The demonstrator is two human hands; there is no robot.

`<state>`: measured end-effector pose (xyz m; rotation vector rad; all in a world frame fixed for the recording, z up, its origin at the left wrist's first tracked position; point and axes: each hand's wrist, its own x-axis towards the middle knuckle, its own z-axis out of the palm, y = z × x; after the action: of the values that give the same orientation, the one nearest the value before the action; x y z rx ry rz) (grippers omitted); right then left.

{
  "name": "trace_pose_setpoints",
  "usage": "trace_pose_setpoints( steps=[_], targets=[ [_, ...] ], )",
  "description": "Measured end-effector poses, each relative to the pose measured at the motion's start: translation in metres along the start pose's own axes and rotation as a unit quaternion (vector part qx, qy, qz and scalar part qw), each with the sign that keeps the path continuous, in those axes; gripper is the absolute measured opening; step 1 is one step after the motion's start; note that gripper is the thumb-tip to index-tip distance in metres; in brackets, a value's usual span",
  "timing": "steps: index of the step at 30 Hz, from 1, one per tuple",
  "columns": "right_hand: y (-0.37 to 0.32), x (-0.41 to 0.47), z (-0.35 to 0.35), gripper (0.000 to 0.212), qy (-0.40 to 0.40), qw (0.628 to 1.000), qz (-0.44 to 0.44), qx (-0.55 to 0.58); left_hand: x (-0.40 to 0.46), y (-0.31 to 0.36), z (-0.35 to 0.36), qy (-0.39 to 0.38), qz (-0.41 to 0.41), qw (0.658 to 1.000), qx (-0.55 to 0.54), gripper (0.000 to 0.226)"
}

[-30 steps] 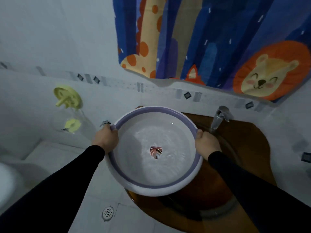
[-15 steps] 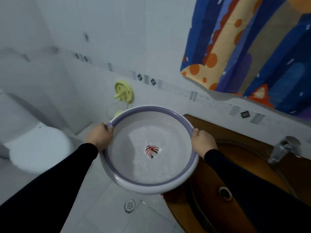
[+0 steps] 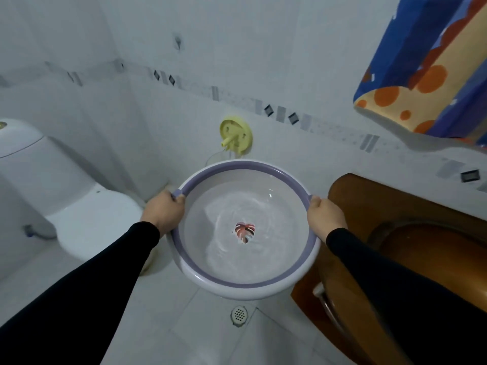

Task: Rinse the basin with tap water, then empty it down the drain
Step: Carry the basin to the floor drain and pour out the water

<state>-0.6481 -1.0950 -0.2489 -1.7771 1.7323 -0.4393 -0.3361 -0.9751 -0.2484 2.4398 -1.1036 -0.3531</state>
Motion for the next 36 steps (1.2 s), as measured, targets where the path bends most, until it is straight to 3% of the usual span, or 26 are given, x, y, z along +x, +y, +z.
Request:
trace_pose_setpoints(
  steps=[8, 16, 24, 36],
  targets=[
    [-0.015, 0.021, 0.063, 0.049, 0.007, 1.000, 0.016, 0.007, 0.036, -0.045, 0.018, 0.004, -0.005, 1.000, -0.029, 0.040],
    [0.003, 0.065, 0.138, 0.050, 0.009, 0.999, 0.017, 0.037, 0.059, -0.098, 0.083, -0.016, -0.081, 0.993, -0.079, 0.041],
    [0.060, 0.110, 0.223, 0.047, -0.030, 0.999, -0.001, 0.029, 0.073, -0.153, 0.178, -0.004, -0.116, 0.990, -0.085, 0.042],
    [0.185, 0.173, 0.403, 0.055, -0.028, 0.999, 0.013, 0.029, 0.106, -0.271, 0.377, 0.018, -0.119, 0.987, -0.102, 0.041]
  ],
)
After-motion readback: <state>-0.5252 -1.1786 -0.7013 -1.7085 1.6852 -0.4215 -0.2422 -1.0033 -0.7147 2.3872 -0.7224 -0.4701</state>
